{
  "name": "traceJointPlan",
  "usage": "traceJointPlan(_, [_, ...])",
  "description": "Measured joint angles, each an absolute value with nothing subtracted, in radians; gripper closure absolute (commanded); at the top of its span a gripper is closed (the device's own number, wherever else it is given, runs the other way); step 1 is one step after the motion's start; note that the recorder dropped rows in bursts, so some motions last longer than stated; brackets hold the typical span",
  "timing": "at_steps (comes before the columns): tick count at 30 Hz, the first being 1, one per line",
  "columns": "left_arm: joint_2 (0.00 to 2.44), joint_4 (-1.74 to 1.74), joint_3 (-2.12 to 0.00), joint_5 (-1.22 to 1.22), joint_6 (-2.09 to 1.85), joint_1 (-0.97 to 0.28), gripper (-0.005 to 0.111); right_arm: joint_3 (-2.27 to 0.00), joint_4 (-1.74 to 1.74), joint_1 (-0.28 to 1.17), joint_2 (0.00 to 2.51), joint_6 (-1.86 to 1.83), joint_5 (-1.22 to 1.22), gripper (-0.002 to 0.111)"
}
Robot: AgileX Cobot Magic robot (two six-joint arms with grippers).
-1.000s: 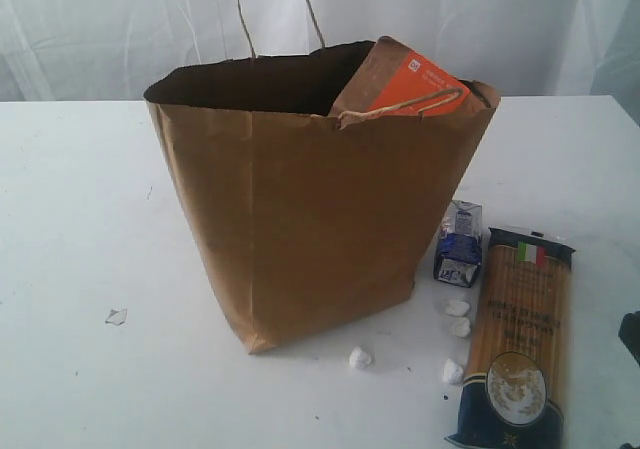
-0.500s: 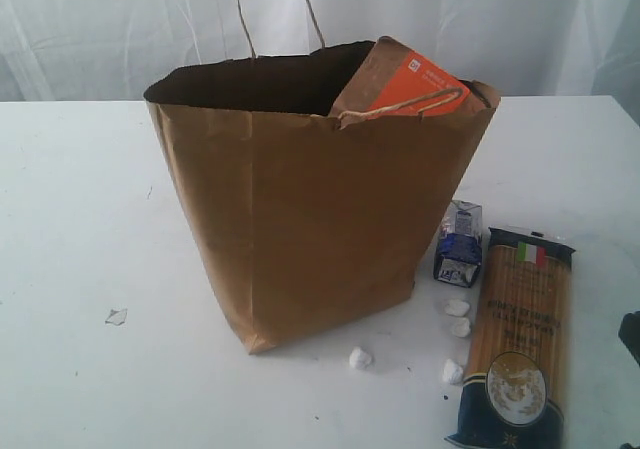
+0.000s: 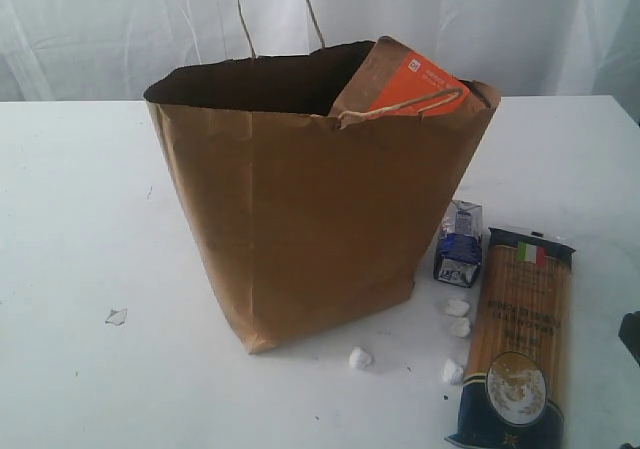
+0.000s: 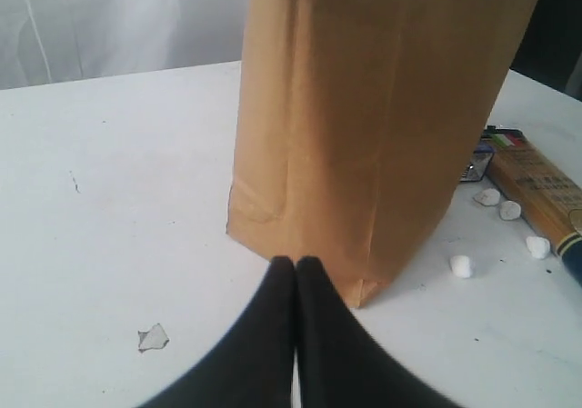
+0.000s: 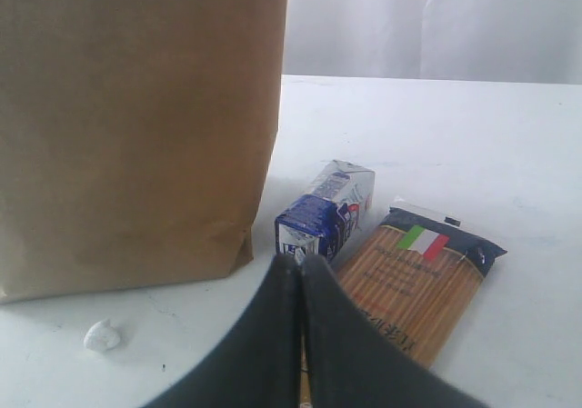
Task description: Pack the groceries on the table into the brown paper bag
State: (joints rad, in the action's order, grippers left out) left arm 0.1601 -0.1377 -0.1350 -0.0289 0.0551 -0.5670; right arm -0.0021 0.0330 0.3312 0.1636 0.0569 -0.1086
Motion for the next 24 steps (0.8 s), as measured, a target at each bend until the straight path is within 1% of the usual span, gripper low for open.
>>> traceJointPlan(13, [0.160, -0.138, -0.022, 0.127, 0.065, -0.567, 0.107, -0.002, 0.033, 0.331, 0.164, 0.057, -0.109, 0.108])
traceJointPlan(24, [0.160, -0.138, -0.003, 0.151, 0.065, -0.567, 0.107, -0.002, 0.033, 0.331, 0.164, 0.057, -0.109, 0.108])
